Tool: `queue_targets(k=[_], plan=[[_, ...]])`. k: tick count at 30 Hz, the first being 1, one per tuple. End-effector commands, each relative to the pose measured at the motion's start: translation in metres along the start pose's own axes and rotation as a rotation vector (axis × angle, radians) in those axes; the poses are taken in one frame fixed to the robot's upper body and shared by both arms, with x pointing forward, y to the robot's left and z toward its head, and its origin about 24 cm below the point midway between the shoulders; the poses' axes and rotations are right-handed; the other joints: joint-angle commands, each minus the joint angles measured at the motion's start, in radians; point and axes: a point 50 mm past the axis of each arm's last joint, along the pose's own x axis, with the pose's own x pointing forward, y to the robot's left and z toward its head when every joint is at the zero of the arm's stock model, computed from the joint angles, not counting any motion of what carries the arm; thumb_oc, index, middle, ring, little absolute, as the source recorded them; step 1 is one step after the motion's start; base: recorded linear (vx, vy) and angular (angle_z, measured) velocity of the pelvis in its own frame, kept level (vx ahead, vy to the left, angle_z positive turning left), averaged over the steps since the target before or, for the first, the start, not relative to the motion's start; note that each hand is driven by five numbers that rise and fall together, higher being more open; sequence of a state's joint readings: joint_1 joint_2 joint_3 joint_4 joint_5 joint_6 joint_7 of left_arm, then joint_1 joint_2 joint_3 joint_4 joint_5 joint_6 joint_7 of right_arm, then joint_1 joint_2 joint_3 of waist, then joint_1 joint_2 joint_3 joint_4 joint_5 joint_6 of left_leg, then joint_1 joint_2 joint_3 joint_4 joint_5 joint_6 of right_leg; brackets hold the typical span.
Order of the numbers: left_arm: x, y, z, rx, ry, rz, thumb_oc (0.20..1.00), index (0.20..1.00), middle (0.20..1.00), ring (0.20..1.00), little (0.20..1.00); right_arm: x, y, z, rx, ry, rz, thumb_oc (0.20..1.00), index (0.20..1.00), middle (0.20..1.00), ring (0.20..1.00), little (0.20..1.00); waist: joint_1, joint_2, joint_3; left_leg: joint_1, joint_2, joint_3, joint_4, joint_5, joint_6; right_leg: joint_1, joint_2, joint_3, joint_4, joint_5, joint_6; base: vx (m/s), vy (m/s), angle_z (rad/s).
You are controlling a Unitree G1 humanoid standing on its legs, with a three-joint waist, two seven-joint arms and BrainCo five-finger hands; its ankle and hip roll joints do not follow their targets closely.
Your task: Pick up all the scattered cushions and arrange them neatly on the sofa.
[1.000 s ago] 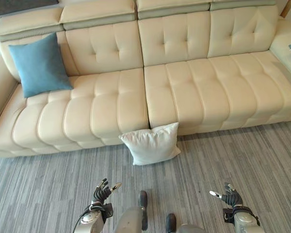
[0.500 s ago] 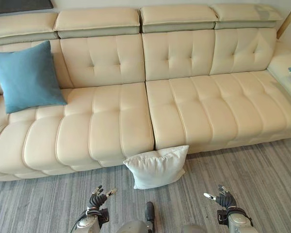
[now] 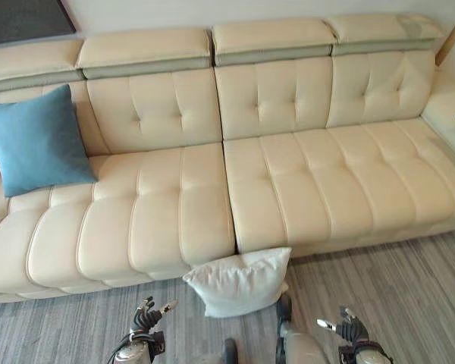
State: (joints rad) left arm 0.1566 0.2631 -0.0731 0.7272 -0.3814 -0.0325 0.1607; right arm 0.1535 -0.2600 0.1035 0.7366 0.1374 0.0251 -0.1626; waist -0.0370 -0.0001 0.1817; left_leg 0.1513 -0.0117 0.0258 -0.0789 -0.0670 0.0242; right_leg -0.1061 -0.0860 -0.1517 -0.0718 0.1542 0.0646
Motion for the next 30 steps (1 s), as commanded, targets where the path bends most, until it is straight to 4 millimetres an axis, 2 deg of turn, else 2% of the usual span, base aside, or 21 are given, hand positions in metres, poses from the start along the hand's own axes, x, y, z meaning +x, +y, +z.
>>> queue_targets(k=[1, 4, 6, 8, 9, 10, 12, 16, 22, 25, 27, 28, 30], plan=[[0.007, -0.009, 0.031, -0.038, -0.110, -0.020, 1.000, 1.000, 1.000, 1.000, 1.000, 0.008, -0.023, 0.042, -0.011, -0.158, -0.058, 1.000, 1.000, 1.000, 1.000, 1.000, -0.009, 0.013, 0.032, -0.047, 0.047, 0.033, 0.111, -0.013, -0.071, 0.086, 0.008, -0.002, 0.029, -0.163, 0.014, 0.08, -0.185, 0.55], [0.009, -0.017, 0.033, -0.066, -0.107, -0.036, 1.000, 1.000, 1.000, 1.000, 1.000, 0.009, -0.030, 0.048, -0.012, -0.178, -0.077, 1.000, 1.000, 1.000, 1.000, 1.000, -0.009, 0.009, 0.059, -0.125, 0.042, 0.016, 0.284, 0.035, -0.102, 0.127, 0.009, -0.029, 0.033, -0.190, -0.016, 0.09, -0.253, 0.25], [0.009, -0.020, 0.034, -0.056, -0.113, -0.046, 1.000, 1.000, 1.000, 1.000, 1.000, 0.009, -0.034, 0.046, -0.008, -0.171, -0.095, 1.000, 1.000, 1.000, 1.000, 1.000, -0.009, -0.003, 0.073, -0.174, 0.052, 0.030, 0.336, 0.046, -0.097, 0.138, 0.009, -0.043, 0.045, -0.215, -0.033, 0.09, -0.201, 0.14], [0.009, -0.021, 0.033, -0.043, -0.107, -0.051, 1.000, 1.000, 1.000, 1.000, 1.000, 0.009, -0.034, 0.044, -0.004, -0.164, -0.100, 1.000, 1.000, 1.000, 1.000, 1.000, -0.018, -0.006, 0.068, -0.157, 0.085, 0.066, 0.216, 0.046, -0.087, 0.145, 0.005, -0.057, 0.044, -0.229, -0.034, 0.11, -0.081, 0.27], [0.009, -0.023, 0.032, -0.032, -0.102, -0.057, 1.000, 1.000, 1.000, 1.000, 1.000, 0.009, -0.034, 0.045, -0.002, -0.164, -0.099, 1.000, 1.000, 1.000, 1.000, 1.000, -0.019, -0.003, 0.064, -0.154, 0.099, 0.061, 0.142, 0.060, -0.089, 0.144, 0.007, -0.063, 0.044, -0.234, -0.031, 0.12, 0.015, 0.64], [0.009, -0.023, 0.030, -0.019, -0.093, -0.050, 1.000, 1.000, 1.000, 1.000, 1.000, 0.008, -0.034, 0.043, -0.008, -0.163, -0.104, 1.000, 1.000, 1.000, 1.000, 1.000, -0.021, 0.001, 0.063, -0.162, 0.115, 0.027, 0.067, 0.111, -0.099, 0.136, 0.009, -0.073, 0.060, -0.246, -0.030, 0.08, 0.025, 0.44], [0.009, -0.023, 0.030, -0.026, -0.096, -0.050, 1.000, 1.000, 1.000, 1.000, 1.000, 0.009, -0.032, 0.044, -0.018, -0.163, -0.092, 1.000, 1.000, 1.000, 1.000, 1.000, -0.024, 0.004, 0.057, -0.149, 0.120, 0.024, 0.062, 0.095, -0.097, 0.136, 0.011, -0.068, 0.071, -0.262, -0.030, 0.12, 0.097, 0.11], [0.009, -0.021, 0.023, 0.002, -0.068, -0.054, 1.000, 1.000, 1.000, 1.000, 1.000, 0.008, -0.027, 0.041, -0.042, -0.152, -0.069, 1.000, 1.000, 1.000, 1.000, 1.000, -0.025, 0.012, 0.041, -0.103, 0.106, 0.049, -0.008, 0.097, -0.096, 0.163, 0.007, -0.067, 0.047, -0.245, -0.020, 0.13, 0.168, -0.05], [0.011, -0.014, 0.016, 0.015, -0.032, -0.023, 1.000, 1.000, 1.000, 1.000, 1.000, 0.009, -0.015, 0.041, -0.054, -0.146, -0.032, 1.000, 1.000, 1.000, 1.000, 1.000, -0.011, -0.002, 0.048, -0.088, 0.081, 0.068, -0.008, 0.057, -0.080, 0.169, -0.017, -0.054, 0.013, -0.206, 0.010, 0.06, 0.188, 0.04], [0.013, -0.010, 0.007, 0.023, 0.016, 0.001, 1.000, 1.000, 1.000, 1.000, 1.000, 0.012, -0.008, 0.035, -0.023, -0.101, -0.020, 1.000, 1.000, 1.000, 1.000, 1.000, -0.006, -0.010, 0.058, -0.099, 0.073, 0.077, -0.008, 0.049, -0.071, 0.152, -0.026, -0.039, 0.004, -0.189, 0.022, -0.01, 0.158, -0.09], [0.018, -0.009, 0.007, 0.014, 0.046, 0.036, 1.000, 1.000, 1.000, 1.000, 1.000, 0.019, 0.000, 0.036, -0.015, -0.061, -0.015, 1.000, 1.000, 1.000, 1.000, 1.000, 0.001, -0.016, 0.091, -0.146, 0.068, 0.078, -0.008, 0.059, -0.065, 0.090, -0.032, -0.026, 0.009, -0.172, 0.030, -0.14, 0.118, -0.12], [0.022, -0.008, 0.010, 0.003, 0.060, 0.064, 1.000, 1.000, 1.000, 1.000, 1.000, 0.024, 0.003, 0.043, 0.003, -0.058, -0.026, 1.000, 1.000, 1.000, 1.000, 1.000, 0.008, -0.016, 0.121, -0.193, 0.065, 0.075, -0.008, 0.074, -0.062, 0.036, -0.036, -0.018, 0.013, -0.154, 0.031, -0.12, 0.079, -0.13], [0.024, -0.008, 0.013, 0.008, 0.055, 0.070, 1.000, 1.000, 1.000, 1.000, 1.000, 0.026, 0.002, 0.047, 0.011, -0.058, -0.036, 1.000, 1.000, 1.000, 1.000, 1.000, 0.010, -0.016, 0.132, -0.217, 0.065, 0.076, -0.008, 0.083, -0.061, 0.012, -0.039, -0.017, 0.015, -0.148, 0.031, -0.09, 0.066, 0.00]])
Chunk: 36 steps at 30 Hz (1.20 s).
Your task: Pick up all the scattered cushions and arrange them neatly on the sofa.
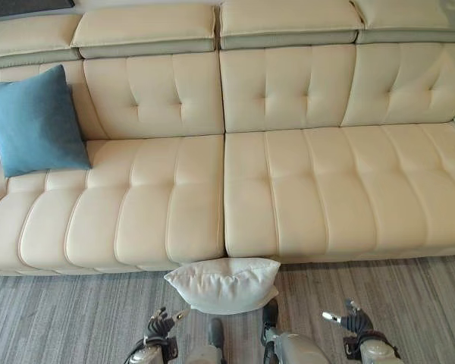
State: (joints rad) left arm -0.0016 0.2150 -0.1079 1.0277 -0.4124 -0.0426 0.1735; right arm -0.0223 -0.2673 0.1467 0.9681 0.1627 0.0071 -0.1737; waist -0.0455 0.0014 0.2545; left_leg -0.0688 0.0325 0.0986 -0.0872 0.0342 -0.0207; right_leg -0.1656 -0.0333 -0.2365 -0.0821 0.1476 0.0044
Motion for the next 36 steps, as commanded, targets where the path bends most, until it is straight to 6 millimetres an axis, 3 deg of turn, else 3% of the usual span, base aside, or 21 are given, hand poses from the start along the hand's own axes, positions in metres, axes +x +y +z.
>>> queue_targets(k=[1, 5, 6, 7, 8, 10, 11, 12, 13, 17, 19, 21, 22, 24, 29, 30, 31, 32, 33, 35, 36], plan=[[0.008, 0.007, 0.038, 0.002, -0.106, 0.064, 1.000, 1.000, 1.000, 1.000, 1.000, 0.008, -0.003, 0.041, 0.066, -0.103, -0.041, 1.000, 1.000, 1.000, 1.000, 1.000, 0.022, -0.017, 0.089, -0.053, 0.017, 0.001, 0.032, -0.015, -0.015, 0.025, -0.098, 0.069, 0.030, -0.127, 0.090, -0.08, 0.059, 0.12], [0.011, 0.002, 0.056, 0.016, -0.146, 0.070, 1.000, 1.000, 1.000, 1.000, 1.000, 0.013, -0.011, 0.052, 0.101, -0.102, -0.087, 1.000, 1.000, 1.000, 1.000, 1.000, 0.023, -0.015, 0.134, -0.139, 0.013, -0.004, 0.071, -0.013, -0.015, -0.039, -0.107, 0.066, 0.041, -0.112, 0.089, -0.04, 0.036, 0.03], [0.012, -0.001, 0.065, 0.021, -0.165, 0.067, 1.000, 1.000, 1.000, 1.000, 1.000, 0.015, -0.014, 0.061, 0.119, -0.118, -0.103, 1.000, 1.000, 1.000, 1.000, 1.000, 0.022, -0.012, 0.152, -0.166, 0.012, -0.005, 0.079, -0.009, -0.015, -0.063, -0.111, 0.065, 0.048, -0.109, 0.089, -0.10, 0.056, 0.08], [0.014, -0.005, 0.093, 0.048, -0.227, 0.085, 1.000, 1.000, 1.000, 1.000, 1.000, 0.018, -0.019, 0.086, 0.167, -0.161, -0.133, 1.000, 1.000, 1.000, 1.000, 1.000, 0.019, -0.010, 0.195, -0.226, 0.010, -0.008, 0.098, -0.002, -0.017, -0.123, -0.115, 0.070, 0.074, -0.105, 0.091, -0.08, 0.038, 0.08], [0.014, -0.005, 0.094, 0.048, -0.227, 0.085, 1.000, 1.000, 1.000, 1.000, 1.000, 0.018, -0.019, 0.087, 0.167, -0.161, -0.133, 1.000, 1.000, 1.000, 1.000, 1.000, 0.019, -0.010, 0.192, -0.230, 0.010, -0.009, 0.098, -0.001, -0.016, -0.127, -0.115, 0.070, 0.073, -0.104, 0.091, -0.09, 0.037, 0.08], [0.014, -0.009, 0.130, 0.080, -0.299, 0.112, 1.000, 1.000, 1.000, 1.000, 1.000, 0.020, -0.025, 0.120, 0.201, -0.223, -0.168, 1.000, 1.000, 1.000, 1.000, 1.000, 0.016, -0.006, 0.240, -0.314, 0.010, -0.011, 0.142, 0.001, -0.018, -0.212, -0.124, 0.073, 0.120, -0.107, 0.090, -0.08, 0.026, 0.08], [0.014, -0.009, 0.130, 0.080, -0.299, 0.112, 1.000, 1.000, 1.000, 1.000, 1.000, 0.020, -0.025, 0.120, 0.201, -0.223, -0.168, 1.000, 1.000, 1.000, 1.000, 1.000, 0.016, -0.006, 0.239, -0.316, 0.010, -0.011, 0.143, 0.001, -0.018, -0.214, -0.124, 0.073, 0.120, -0.107, 0.090, -0.09, 0.031, 0.08], [0.008, -0.018, 0.174, 0.116, -0.408, 0.124, 1.000, 1.000, 1.000, 1.000, 1.000, 0.018, -0.032, 0.158, 0.219, -0.302, -0.200, 1.000, 1.000, 1.000, 1.000, 1.000, 0.012, 0.002, 0.266, -0.432, 0.008, -0.019, 0.198, -0.004, -0.018, -0.325, -0.132, 0.083, 0.177, -0.113, 0.088, -0.07, 0.026, 0.07], [0.004, -0.022, 0.196, 0.131, -0.462, 0.128, 1.000, 1.000, 1.000, 1.000, 1.000, 0.015, -0.034, 0.176, 0.232, -0.339, -0.209, 1.000, 1.000, 1.000, 1.000, 1.000, 0.010, 0.005, 0.266, -0.492, 0.006, -0.026, 0.223, -0.005, -0.017, -0.385, -0.135, 0.089, 0.201, -0.117, 0.085, -0.07, 0.030, 0.07], [-0.021, -0.027, 0.268, 0.116, -0.653, 0.163, 1.000, 1.000, 1.000, 1.000, 1.000, -0.002, -0.040, 0.239, 0.303, -0.509, -0.219, 1.000, 1.000, 1.000, 1.000, 1.000, 0.000, 0.012, 0.266, -0.723, -0.003, -0.043, 0.338, -0.027, -0.011, -0.616, -0.137, 0.124, 0.312, -0.140, 0.078, 0.00, 0.024, 0.07], [-0.034, -0.032, 0.294, 0.105, -0.719, 0.155, 1.000, 1.000, 1.000, 1.000, 1.000, -0.013, -0.036, 0.266, 0.339, -0.580, -0.195, 1.000, 1.000, 1.000, 1.000, 1.000, -0.006, 0.014, 0.266, -0.814, -0.008, -0.047, 0.392, -0.040, -0.010, -0.707, -0.138, 0.142, 0.364, -0.151, 0.074, 0.01, 0.013, 0.03], [-0.058, -0.050, 0.328, 0.101, -0.831, 0.126, 1.000, 1.000, 1.000, 1.000, 1.000, -0.029, -0.032, 0.302, 0.379, -0.659, -0.177, 1.000, 1.000, 1.000, 1.000, 1.000, -0.006, 0.020, 0.266, -0.936, -0.014, -0.053, 0.464, -0.052, -0.002, -0.839, -0.138, 0.162, 0.438, -0.159, 0.067, 0.03, 0.007, 0.00], [-0.074, -0.067, 0.346, 0.068, -0.893, 0.078, 1.000, 1.000, 1.000, 1.000, 1.000, -0.041, -0.019, 0.323, 0.353, -0.715, -0.142, 1.000, 1.000, 1.000, 1.000, 1.000, -0.007, 0.024, 0.266, -1.012, -0.012, -0.054, 0.525, -0.076, -0.002, -0.917, -0.137, 0.176, 0.498, -0.182, 0.060, 0.06, -0.002, -0.03], [-0.080, -0.071, 0.352, 0.060, -0.918, 0.064, 1.000, 1.000, 1.000, 1.000, 1.000, -0.048, -0.015, 0.334, 0.332, -0.750, -0.129, 1.000, 1.000, 1.000, 1.000, 1.000, -0.008, 0.023, 0.266, -1.050, -0.010, -0.054, 0.558, -0.085, -0.001, -0.956, -0.137, 0.180, 0.526, -0.189, 0.058, 0.04, -0.001, -0.03], [-0.114, -0.124, 0.363, 0.083, -1.057, -0.121, 1.000, 1.000, 1.000, 1.000, 1.000, -0.080, 0.012, 0.369, 0.254, -0.924, -0.019, 1.000, 1.000, 1.000, 1.000, 1.000, -0.015, 0.024, 0.266, -1.199, -0.017, -0.058, 0.682, -0.119, 0.009, -1.119, -0.134, 0.213, 0.651, -0.224, 0.048, 0.04, -0.010, 0.01], [-0.113, -0.124, 0.361, 0.085, -1.052, -0.121, 0.922, 0.922, 0.922, 0.922, 0.922, -0.079, 0.013, 0.368, 0.252, -0.919, -0.019, 1.000, 1.000, 1.000, 1.000, 1.000, -0.014, 0.023, 0.266, -1.191, -0.017, -0.058, 0.684, -0.127, 0.007, -1.111, -0.133, 0.215, 0.655, -0.231, 0.050, 0.03, -0.007, -0.01], [-0.129, -0.146, 0.362, 0.101, -1.116, -0.190, 0.347, 0.347, 0.347, 0.347, 0.347, -0.093, 0.021, 0.378, 0.302, -0.994, 0.040, 1.000, 1.000, 1.000, 1.000, 1.000, -0.018, 0.022, 0.266, -1.235, -0.021, -0.058, 0.715, -0.129, 0.012, -1.160, -0.129, 0.222, 0.687, -0.235, 0.044, 0.00, 0.000, 0.00], [-0.135, -0.154, 0.361, 0.104, -1.135, -0.223, 0.200, 0.200, 0.200, 0.200, 0.200, -0.099, 0.026, 0.381, 0.338, -1.024, 0.071, 0.551, 0.551, 0.551, 0.551, 0.551, -0.020, 0.021, 0.266, -1.248, -0.023, -0.058, 0.728, -0.133, 0.014, -1.173, -0.126, 0.226, 0.697, -0.236, 0.043, 0.00, 0.000, 0.00], [-0.133, -0.154, 0.359, 0.106, -1.128, -0.224, 0.200, 0.200, 0.200, 0.200, 0.200, -0.097, 0.026, 0.379, 0.337, -1.017, 0.071, 0.200, 0.200, 0.200, 0.200, 0.200, -0.019, 0.020, 0.266, -1.235, -0.022, -0.059, 0.727, -0.140, 0.012, -1.160, -0.125, 0.227, 0.697, -0.243, 0.045, 0.00, 0.000, 0.00], [-0.148, -0.175, 0.352, 0.110, -1.182, -0.317, 0.200, 0.200, 0.200, 0.200, 0.200, -0.112, 0.036, 0.384, 0.432, -1.088, 0.160, 0.200, 0.200, 0.200, 0.200, 0.200, -0.023, 0.019, 0.266, -1.249, -0.023, -0.056, 0.743, -0.145, 0.016, -1.177, -0.122, 0.228, 0.711, -0.245, 0.045, -0.01, -0.005, -0.08], [-0.158, -0.196, 0.340, 0.080, -1.195, -0.409, 0.200, 0.200, 0.200, 0.200, 0.200, -0.118, 0.041, 0.384, 0.538, -1.117, 0.221, 0.200, 0.200, 0.200, 0.200, 0.200, -0.024, 0.020, 0.266, -1.240, -0.026, -0.058, 0.731, -0.142, 0.018, -1.167, -0.121, 0.226, 0.697, -0.243, 0.045, -0.02, -0.015, -0.13]])
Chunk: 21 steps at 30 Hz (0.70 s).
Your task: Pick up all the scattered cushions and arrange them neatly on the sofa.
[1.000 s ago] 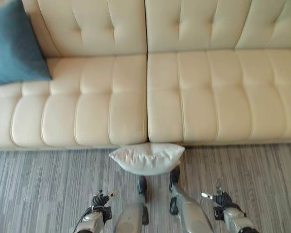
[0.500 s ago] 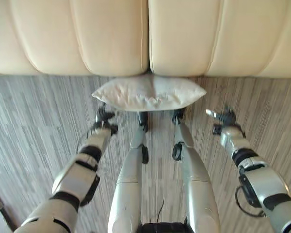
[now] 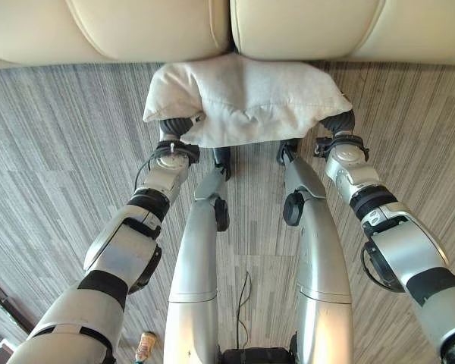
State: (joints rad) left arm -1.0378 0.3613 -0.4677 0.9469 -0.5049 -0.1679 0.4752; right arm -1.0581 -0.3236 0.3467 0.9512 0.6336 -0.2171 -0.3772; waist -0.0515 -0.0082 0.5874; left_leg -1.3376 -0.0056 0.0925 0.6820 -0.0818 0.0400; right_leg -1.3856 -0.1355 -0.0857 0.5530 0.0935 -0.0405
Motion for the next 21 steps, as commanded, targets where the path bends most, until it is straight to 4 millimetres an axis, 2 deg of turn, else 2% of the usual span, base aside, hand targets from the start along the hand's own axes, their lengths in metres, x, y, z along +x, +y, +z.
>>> queue_targets(k=[1, 4, 7, 8, 10, 12, 14, 15, 16, 18, 19, 20, 21], plan=[[-0.050, -0.095, -0.002, -0.134, -0.035, -0.321, 0.200, 0.200, 0.200, 0.200, 0.200, -0.025, 0.034, -0.023, 0.180, 0.008, 0.095, 0.200, 0.200, 0.200, 0.200, 0.200, -0.021, 0.029, -0.067, 0.035, 0.012, -0.052, -0.046, -0.023, -0.043, 0.060, -0.018, 0.075, 0.052, -0.186, 0.092, -0.05, -0.024, -0.15], [-0.073, -0.119, -0.002, -0.129, -0.066, -0.420, 0.200, 0.200, 0.200, 0.200, 0.200, -0.031, 0.035, -0.027, 0.250, 0.003, 0.100, 0.200, 0.200, 0.200, 0.200, 0.200, -0.022, 0.033, -0.067, 0.086, 0.012, -0.053, -0.093, -0.012, -0.043, 0.111, -0.018, 0.069, 0.004, -0.174, 0.096, -0.05, -0.022, -0.02], [-0.086, -0.125, -0.008, -0.157, -0.059, -0.454, 0.200, 0.200, 0.200, 0.200, 0.200, -0.037, 0.032, -0.031, 0.316, -0.002, 0.099, 0.200, 0.200, 0.200, 0.200, 0.200, -0.021, 0.034, -0.067, 0.153, 0.011, -0.051, -0.141, -0.002, -0.044, 0.178, -0.019, 0.060, -0.039, -0.165, 0.099, -0.06, -0.012, 0.07], [-0.094, -0.125, -0.018, -0.172, -0.035, -0.475, 0.200, 0.200, 0.200, 0.200, 0.200, -0.045, 0.029, -0.039, 0.352, 0.013, 0.099, 0.200, 0.200, 0.200, 0.200, 0.200, -0.022, 0.033, -0.067, 0.225, 0.008, -0.048, -0.191, 0.008, -0.048, 0.246, -0.017, 0.055, -0.077, -0.158, 0.104, -0.07, -0.007, -0.13], [-0.099, -0.117, -0.026, -0.227, -0.011, -0.468, 0.200, 0.200, 0.200, 0.200, 0.200, -0.057, 0.022, -0.053, 0.375, 0.035, 0.100, 0.200, 0.200, 0.200, 0.200, 0.200, -0.021, 0.029, -0.067, 0.311, 0.005, -0.049, -0.238, 0.019, -0.054, 0.333, -0.016, 0.042, -0.121, -0.150, 0.110, -0.08, -0.016, -0.09], [-0.104, -0.106, -0.044, -0.242, 0.044, -0.451, 0.200, 0.200, 0.200, 0.200, 0.200, -0.072, 0.018, -0.068, 0.372, 0.071, 0.117, 0.200, 0.200, 0.200, 0.200, 0.200, -0.022, 0.017, -0.067, 0.410, 0.006, -0.053, -0.285, 0.026, -0.058, 0.433, -0.013, 0.032, -0.164, -0.144, 0.114, -0.06, -0.025, -0.02], [-0.113, -0.088, -0.067, -0.289, 0.113, -0.408, 0.200, 0.200, 0.200, 0.200, 0.200, -0.094, 0.004, -0.094, 0.319, 0.142, 0.120, 0.200, 0.200, 0.200, 0.200, 0.200, -0.016, 0.004, -0.067, 0.584, 0.012, -0.059, -0.367, 0.036, -0.064, 0.613, -0.014, 0.014, -0.241, -0.136, 0.120, -0.04, -0.041, -0.01], [-0.114, -0.088, -0.068, -0.289, 0.116, -0.408, 0.200, 0.200, 0.200, 0.200, 0.200, -0.095, 0.004, -0.095, 0.318, 0.145, 0.119, 0.200, 0.200, 0.200, 0.200, 0.200, -0.017, 0.004, -0.067, 0.594, 0.011, -0.060, -0.375, 0.039, -0.064, 0.622, -0.014, 0.012, -0.248, -0.135, 0.120, 0.00, -0.038, 0.03], [-0.119, -0.071, -0.074, -0.340, 0.123, -0.368, 0.200, 0.200, 0.200, 0.200, 0.200, -0.111, -0.008, -0.107, 0.255, 0.178, 0.131, 0.200, 0.200, 0.200, 0.200, 0.200, -0.011, -0.002, -0.067, 0.717, 0.016, -0.060, -0.433, 0.048, -0.069, 0.746, -0.015, -0.003, -0.301, -0.126, 0.126, 0.00, 0.000, 0.00], [-0.126, -0.060, -0.079, -0.365, 0.129, -0.349, 0.200, 0.200, 0.200, 0.200, 0.200, -0.124, -0.015, -0.118, 0.218, 0.214, 0.133, 0.200, 0.200, 0.200, 0.200, 0.200, -0.004, -0.004, -0.067, 0.835, 0.020, -0.058, -0.494, 0.060, -0.072, 0.870, -0.021, -0.021, -0.355, -0.115, 0.132, 0.03, -0.022, -0.11], [-0.126, -0.060, -0.079, -0.364, 0.131, -0.349, 0.200, 0.200, 0.200, 0.200, 0.200, -0.125, -0.015, -0.119, 0.218, 0.217, 0.133, 0.200, 0.200, 0.200, 0.200, 0.200, -0.004, -0.004, -0.067, 0.843, 0.020, -0.058, -0.501, 0.062, -0.072, 0.878, -0.020, -0.022, -0.361, -0.114, 0.133, 0.03, -0.009, -0.04], [-0.127, -0.051, -0.079, -0.372, 0.118, -0.335, 0.200, 0.200, 0.200, 0.200, 0.200, -0.130, -0.020, -0.121, 0.188, 0.225, 0.139, 0.200, 0.200, 0.200, 0.200, 0.200, 0.000, -0.006, -0.067, 0.906, 0.022, -0.059, -0.531, 0.068, -0.075, 0.943, -0.022, -0.030, -0.389, -0.107, 0.137, 0.10, 0.002, -0.04], [-0.136, -0.034, -0.083, -0.361, 0.112, -0.317, 0.200, 0.200, 0.200, 0.200, 0.200, -0.141, -0.032, -0.128, 0.133, 0.251, 0.138, 0.200, 0.200, 0.200, 0.200, 0.200, 0.007, -0.006, -0.098, 0.990, 0.024, -0.059, -0.575, 0.073, -0.076, 1.038, -0.023, -0.046, -0.442, -0.096, 0.144, 0.15, 0.011, -0.01]])
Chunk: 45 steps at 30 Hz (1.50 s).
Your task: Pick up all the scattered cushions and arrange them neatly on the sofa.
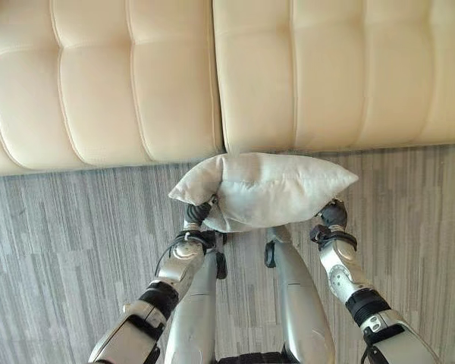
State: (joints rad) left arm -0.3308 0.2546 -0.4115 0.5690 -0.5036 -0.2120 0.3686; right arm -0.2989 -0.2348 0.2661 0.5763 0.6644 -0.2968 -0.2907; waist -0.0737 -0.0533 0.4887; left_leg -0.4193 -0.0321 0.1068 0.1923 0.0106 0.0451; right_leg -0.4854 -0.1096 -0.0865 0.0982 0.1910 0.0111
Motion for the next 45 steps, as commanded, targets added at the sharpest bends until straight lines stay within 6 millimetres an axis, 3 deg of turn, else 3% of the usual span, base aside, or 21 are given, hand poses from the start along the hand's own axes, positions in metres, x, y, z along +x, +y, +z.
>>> queue_targets(k=[1, 7, 11, 12, 20, 23, 24, 25, 28, 30, 32, 33, 34, 36, 39, 41, 42, 43, 45], plan=[[-0.012, -0.033, 0.051, -0.126, -0.248, -0.203, 0.200, 0.200, 0.200, 0.200, 0.200, -0.009, 0.027, 0.011, -0.080, -0.068, 0.195, 0.200, 0.200, 0.200, 0.200, 0.200, 0.033, 0.039, -0.026, 0.103, 0.052, -0.070, -0.104, -0.017, -0.082, 0.170, -0.050, -0.050, -0.007, -0.188, 0.097, 0.18, 0.023, 0.10], [-0.035, 0.006, 0.022, -0.121, -0.160, -0.131, 0.200, 0.200, 0.200, 0.200, 0.200, -0.032, 0.002, -0.011, -0.151, 0.019, 0.192, 0.200, 0.200, 0.200, 0.200, 0.200, 0.049, 0.037, -0.165, 0.269, 0.055, -0.052, -0.204, -0.016, -0.077, 0.331, -0.044, -0.065, -0.112, -0.168, 0.113, 0.13, 0.033, 0.03], [-0.045, 0.018, 0.015, -0.113, -0.135, -0.111, 0.200, 0.200, 0.200, 0.200, 0.200, -0.039, -0.002, -0.011, -0.153, 0.020, 0.193, 0.200, 0.200, 0.200, 0.200, 0.200, 0.056, 0.035, -0.221, 0.336, 0.056, -0.044, -0.243, -0.017, -0.073, 0.391, -0.041, -0.070, -0.148, -0.164, 0.120, 0.14, 0.058, -0.03], [-0.052, 0.026, 0.016, -0.105, -0.143, -0.085, 0.200, 0.200, 0.200, 0.200, 0.200, -0.044, 0.003, -0.004, -0.128, -0.014, 0.221, 0.200, 0.200, 0.200, 0.200, 0.200, 0.065, 0.031, -0.263, 0.384, 0.054, -0.039, -0.268, -0.025, -0.068, 0.440, -0.043, -0.076, -0.180, -0.161, 0.127, 0.13, 0.074, -0.06], [-0.055, 0.026, 0.018, -0.039, -0.171, -0.061, 0.200, 0.200, 0.200, 0.200, 0.200, -0.049, 0.016, 0.008, -0.063, -0.073, 0.272, 0.200, 0.200, 0.200, 0.200, 0.200, 0.084, 0.013, -0.299, 0.403, 0.025, -0.048, -0.232, -0.067, -0.039, 0.482, -0.066, -0.082, -0.172, -0.154, 0.146, 0.09, 0.132, 0.02], [-0.055, 0.024, 0.014, -0.033, -0.148, -0.069, 0.200, 0.200, 0.200, 0.200, 0.200, -0.051, 0.013, 0.009, -0.052, -0.080, 0.263, 0.200, 0.200, 0.200, 0.200, 0.200, 0.081, 0.018, -0.294, 0.397, 0.007, -0.066, -0.224, -0.075, -0.021, 0.456, -0.084, -0.080, -0.080, -0.169, 0.155, 0.04, 0.189, 0.15], [-0.055, 0.023, 0.012, -0.025, -0.141, -0.072, 0.200, 0.200, 0.200, 0.200, 0.200, -0.053, 0.010, 0.007, -0.052, -0.074, 0.254, 0.200, 0.200, 0.200, 0.200, 0.200, 0.080, 0.023, -0.287, 0.403, -0.001, -0.073, -0.222, -0.084, -0.009, 0.435, -0.092, -0.077, -0.010, -0.181, 0.156, 0.06, 0.310, 0.16], [-0.056, 0.024, 0.010, -0.024, -0.134, -0.066, 0.200, 0.200, 0.200, 0.200, 0.200, -0.054, 0.010, 0.004, -0.049, -0.065, 0.242, 0.200, 0.200, 0.200, 0.200, 0.200, 0.081, 0.035, -0.263, 0.422, -0.009, -0.069, -0.219, -0.100, 0.013, 0.361, -0.114, -0.082, 0.162, -0.148, 0.156, 0.04, 0.241, 0.14], [-0.056, 0.023, 0.010, -0.019, -0.131, -0.062, 0.200, 0.200, 0.200, 0.200, 0.200, -0.055, 0.013, 0.000, -0.054, -0.055, 0.239, 0.200, 0.200, 0.200, 0.200, 0.200, 0.085, 0.043, -0.237, 0.448, -0.014, -0.053, -0.230, -0.108, 0.024, 0.291, -0.131, -0.092, 0.291, -0.134, 0.153, 0.03, 0.147, -0.03], [-0.055, 0.017, 0.010, -0.019, -0.131, -0.076, 0.200, 0.200, 0.200, 0.200, 0.200, -0.056, 0.014, -0.001, -0.035, -0.054, 0.233, 0.200, 0.200, 0.200, 0.200, 0.200, 0.069, 0.047, -0.217, 0.481, -0.001, -0.053, -0.257, -0.104, 0.012, 0.224, -0.041, -0.060, 0.290, -0.213, 0.138, 0.07, -0.002, -0.34], [-0.054, 0.016, 0.012, -0.024, -0.141, -0.077, 0.200, 0.200, 0.200, 0.200, 0.200, -0.055, 0.015, 0.000, -0.032, -0.058, 0.232, 0.200, 0.200, 0.200, 0.200, 0.200, 0.074, 0.042, -0.214, 0.485, -0.003, -0.040, -0.261, -0.104, 0.008, 0.202, -0.027, -0.082, 0.236, -0.214, 0.138, 0.11, -0.062, -0.29], [-0.053, 0.014, 0.016, -0.023, -0.157, -0.079, 0.200, 0.200, 0.200, 0.200, 0.200, -0.054, 0.018, 0.001, -0.022, -0.064, 0.235, 0.200, 0.200, 0.200, 0.200, 0.200, 0.080, 0.033, -0.216, 0.502, -0.005, -0.024, -0.267, -0.118, 0.000, 0.215, -0.012, -0.142, 0.091, -0.190, 0.139, 0.26, -0.160, -0.28], [-0.052, 0.015, 0.019, -0.022, -0.168, -0.073, 0.200, 0.200, 0.200, 0.200, 0.200, -0.053, 0.020, 0.003, -0.028, -0.073, 0.237, 0.200, 0.200, 0.200, 0.200, 0.200, 0.077, 0.030, -0.216, 0.520, -0.001, -0.021, -0.270, -0.125, -0.011, 0.218, 0.018, -0.155, -0.002, -0.166, 0.145, 0.31, -0.201, -0.30], [-0.049, 0.013, 0.021, -0.018, -0.180, -0.075, 0.200, 0.200, 0.200, 0.200, 0.200, -0.052, 0.019, 0.006, -0.046, -0.088, 0.231, 0.200, 0.200, 0.200, 0.200, 0.200, 0.066, 0.025, -0.219, 0.539, 0.005, -0.030, -0.255, -0.142, -0.021, 0.219, 0.039, -0.128, -0.075, -0.151, 0.149, 0.29, -0.178, -0.11], [-0.050, 0.009, 0.022, -0.029, -0.186, -0.094, 0.200, 0.200, 0.200, 0.200, 0.200, -0.053, 0.017, 0.006, -0.042, -0.083, 0.233, 0.200, 0.200, 0.200, 0.200, 0.200, 0.057, 0.019, -0.237, 0.553, 0.015, -0.049, -0.234, -0.160, -0.036, 0.264, 0.053, -0.090, -0.094, -0.155, 0.129, 0.32, -0.189, 0.29], [-0.053, 0.006, 0.020, -0.058, -0.179, -0.098, 0.200, 0.200, 0.200, 0.200, 0.200, -0.053, 0.010, 0.004, -0.076, -0.073, 0.226, 0.200, 0.200, 0.200, 0.200, 0.200, 0.047, 0.026, -0.266, 0.546, 0.040, -0.060, -0.159, -0.155, -0.063, 0.311, 0.069, -0.109, -0.089, -0.176, 0.100, 0.46, -0.309, 0.61], [-0.053, 0.005, 0.019, -0.066, -0.177, -0.107, 0.200, 0.200, 0.200, 0.200, 0.200, -0.053, 0.008, 0.003, -0.084, -0.069, 0.231, 0.200, 0.200, 0.200, 0.200, 0.200, 0.046, 0.029, -0.271, 0.509, 0.048, -0.060, -0.040, -0.117, -0.091, 0.348, 0.084, -0.108, -0.099, -0.199, 0.079, 0.30, -0.238, 0.33], [-0.053, 0.005, 0.019, -0.066, -0.177, -0.107, 0.200, 0.200, 0.200, 0.200, 0.200, -0.053, 0.008, 0.003, -0.084, -0.069, 0.231, 0.200, 0.200, 0.200, 0.200, 0.200, 0.045, 0.030, -0.271, 0.506, 0.049, -0.061, -0.035, -0.119, -0.092, 0.348, 0.084, -0.110, -0.100, -0.199, 0.078, 0.26, -0.238, 0.43], [-0.054, 0.004, 0.020, -0.079, -0.178, -0.111, 0.200, 0.200, 0.200, 0.200, 0.200, -0.053, 0.007, 0.007, -0.102, -0.077, 0.251, 0.200, 0.200, 0.200, 0.200, 0.200, 0.054, 0.029, -0.246, 0.391, 0.036, -0.091, 0.222, -0.048, -0.128, 0.405, 0.094, -0.111, -0.120, -0.222, 0.043, 0.18, -0.191, 0.42]])
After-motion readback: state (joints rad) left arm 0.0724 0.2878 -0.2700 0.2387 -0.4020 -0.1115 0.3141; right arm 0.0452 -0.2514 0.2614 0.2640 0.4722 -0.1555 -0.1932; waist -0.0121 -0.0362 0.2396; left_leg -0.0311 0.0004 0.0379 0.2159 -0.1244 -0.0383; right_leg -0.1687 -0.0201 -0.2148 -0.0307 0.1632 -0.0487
